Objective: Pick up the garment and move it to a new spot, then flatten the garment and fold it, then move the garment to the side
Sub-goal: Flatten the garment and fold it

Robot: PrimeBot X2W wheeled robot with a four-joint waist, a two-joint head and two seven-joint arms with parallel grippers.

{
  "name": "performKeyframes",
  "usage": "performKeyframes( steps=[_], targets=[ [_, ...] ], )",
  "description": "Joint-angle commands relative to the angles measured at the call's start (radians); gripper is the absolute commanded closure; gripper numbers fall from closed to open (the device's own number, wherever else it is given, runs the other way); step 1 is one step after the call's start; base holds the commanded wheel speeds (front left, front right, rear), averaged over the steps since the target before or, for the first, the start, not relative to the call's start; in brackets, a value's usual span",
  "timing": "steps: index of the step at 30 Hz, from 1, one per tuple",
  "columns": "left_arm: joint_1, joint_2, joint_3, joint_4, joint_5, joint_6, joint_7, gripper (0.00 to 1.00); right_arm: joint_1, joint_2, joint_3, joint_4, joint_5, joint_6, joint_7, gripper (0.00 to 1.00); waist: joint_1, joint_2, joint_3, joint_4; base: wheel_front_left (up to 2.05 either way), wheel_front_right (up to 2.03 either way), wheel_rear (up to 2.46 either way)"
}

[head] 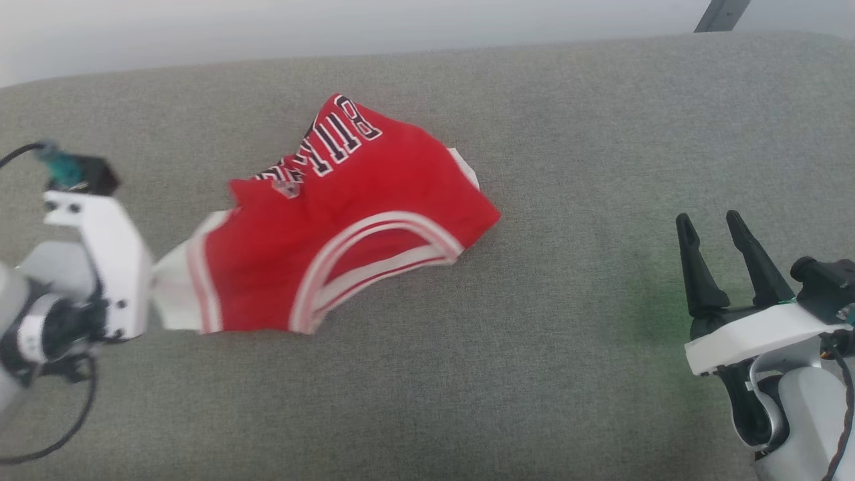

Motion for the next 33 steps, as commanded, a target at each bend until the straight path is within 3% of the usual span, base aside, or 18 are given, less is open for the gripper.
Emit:
performKeyframes(
  steps=[1,6,14,15,16,17,19,26,33],
  targets=[
    [0.034,0.039,0.0,-0.011,0.017,0.024,0.007,1.0,0.004,0.002,-0.005,-0.007,-0.003,0.0,0.0,0.0,0.0,0.0,0.004,-0.002,0.0,0.0,0.0],
    [0.098,0.093,-0.009,0.002,0.028,0.074,0.009,1.0,0.004,0.006,-0.009,-0.012,-0.004,0.0,0.003,0.0,0.0,0.0,0.013,-0.006,0.0,0.0,0.0],
    [0.169,0.048,0.008,0.047,-0.037,0.085,-0.036,1.0,-0.008,0.006,0.002,-0.011,0.004,0.0,0.007,0.0,0.0,0.0,0.022,-0.005,0.0,0.0,0.0],
    [0.169,0.042,0.014,0.045,-0.032,0.076,-0.057,0.71,-0.009,0.005,0.005,-0.011,0.005,0.0,0.007,0.0,0.0,0.0,0.021,-0.004,0.0,0.0,0.0],
    [0.17,0.033,0.023,0.047,-0.038,0.073,-0.076,0.54,-0.009,0.003,0.007,-0.01,0.006,0.0,0.008,0.0,0.0,0.0,0.019,-0.002,0.0,0.0,0.0],
    [0.172,0.028,0.028,0.049,-0.04,0.069,-0.091,0.44,-0.008,0.001,0.009,-0.008,0.007,0.0,0.008,0.0,0.0,0.0,0.015,0.0,0.0,0.0,0.0],
    [0.17,0.024,0.043,0.041,-0.034,0.058,-0.133,0.0,-0.005,0.001,0.016,-0.009,0.007,0.0,0.009,0.0,0.0,0.0,0.008,0.004,0.0,0.0,0.0],
    [0.196,0.012,0.084,-0.003,-0.014,0.042,-0.277,0.0,0.021,-0.017,0.032,-0.011,0.009,0.0,0.03,0.0,0.0,0.0,-0.035,0.04,0.0,0.0,0.0],
    [0.252,-0.024,0.126,-0.07,0.051,0.025,-0.539,0.0,0.042,-0.031,0.035,-0.026,0.003,0.0,0.075,0.0,0.0,0.0,-0.08,0.108,0.0,0.0,0.0]
  ],
)
